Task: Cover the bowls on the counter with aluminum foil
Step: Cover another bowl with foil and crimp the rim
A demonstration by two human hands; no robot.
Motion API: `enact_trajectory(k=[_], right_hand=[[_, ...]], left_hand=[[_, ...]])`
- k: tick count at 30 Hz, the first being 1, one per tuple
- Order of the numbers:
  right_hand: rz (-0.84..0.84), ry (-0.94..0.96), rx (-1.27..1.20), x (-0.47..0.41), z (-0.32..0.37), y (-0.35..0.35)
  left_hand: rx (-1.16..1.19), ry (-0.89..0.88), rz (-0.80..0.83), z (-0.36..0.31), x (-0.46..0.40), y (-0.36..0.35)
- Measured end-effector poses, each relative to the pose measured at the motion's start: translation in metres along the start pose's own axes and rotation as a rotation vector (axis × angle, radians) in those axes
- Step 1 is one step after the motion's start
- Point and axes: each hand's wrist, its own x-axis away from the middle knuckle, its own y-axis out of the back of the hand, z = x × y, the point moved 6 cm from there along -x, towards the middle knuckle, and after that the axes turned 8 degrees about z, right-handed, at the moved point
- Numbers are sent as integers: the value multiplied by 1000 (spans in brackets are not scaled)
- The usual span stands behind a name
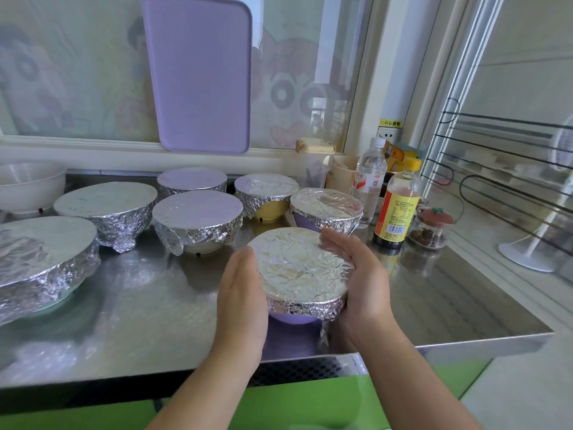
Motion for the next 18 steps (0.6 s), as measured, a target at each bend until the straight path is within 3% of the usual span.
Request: enact_trajectory(k=[4, 9, 12, 15, 18], right_hand=[[-51, -50, -19, 0, -11, -1], [-36, 79, 372, -4, 10, 6], [120, 80, 384, -18, 40, -9], [285, -68, 574, -25, 44, -22], [293, -134, 560, -26, 39, -26]], left_hand=[[-15, -33, -92, -6, -5, 12], [-168, -113, -92, -22, 6, 16], [-359, -170, -31, -26, 16, 4], [-463, -196, 11, -25, 23, -9], [-518, -232, 26, -23, 21, -8]])
